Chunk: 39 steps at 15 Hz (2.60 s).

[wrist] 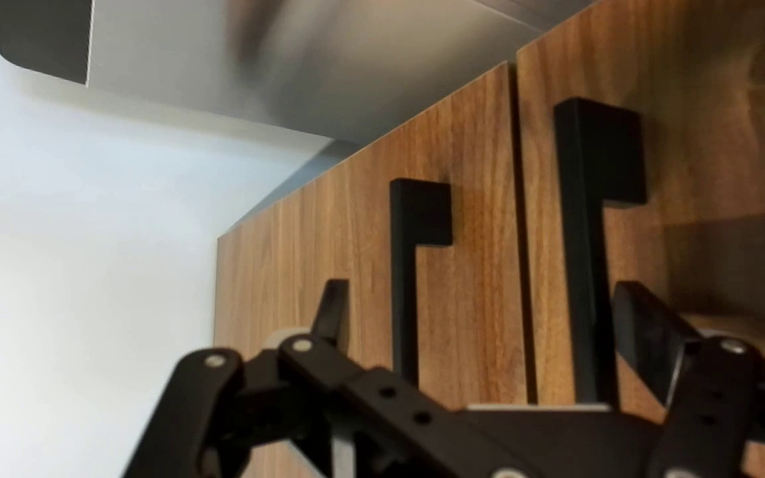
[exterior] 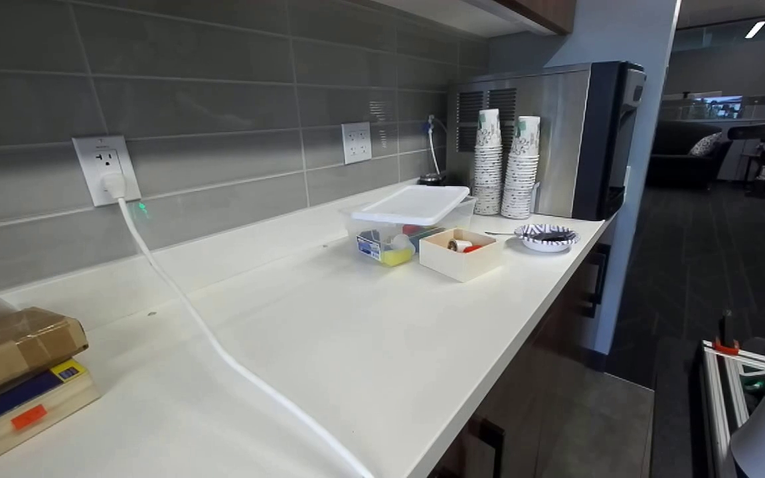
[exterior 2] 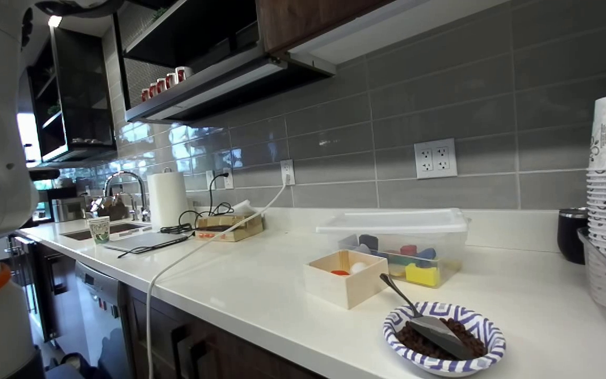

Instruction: Open and close the cabinet

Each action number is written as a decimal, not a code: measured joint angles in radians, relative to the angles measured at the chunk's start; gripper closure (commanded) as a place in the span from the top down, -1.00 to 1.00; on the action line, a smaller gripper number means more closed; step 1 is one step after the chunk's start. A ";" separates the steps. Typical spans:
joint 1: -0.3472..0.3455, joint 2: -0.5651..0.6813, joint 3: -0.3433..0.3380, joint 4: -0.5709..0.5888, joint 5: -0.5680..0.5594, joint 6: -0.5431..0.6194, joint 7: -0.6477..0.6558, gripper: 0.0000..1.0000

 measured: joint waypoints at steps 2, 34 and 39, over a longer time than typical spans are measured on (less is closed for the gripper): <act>-0.010 0.008 -0.001 0.006 0.015 0.000 0.000 1.00; -0.106 -0.804 0.026 -0.778 -0.153 -0.144 0.122 1.00; -0.168 -0.923 0.067 -0.882 -0.153 -0.164 0.122 1.00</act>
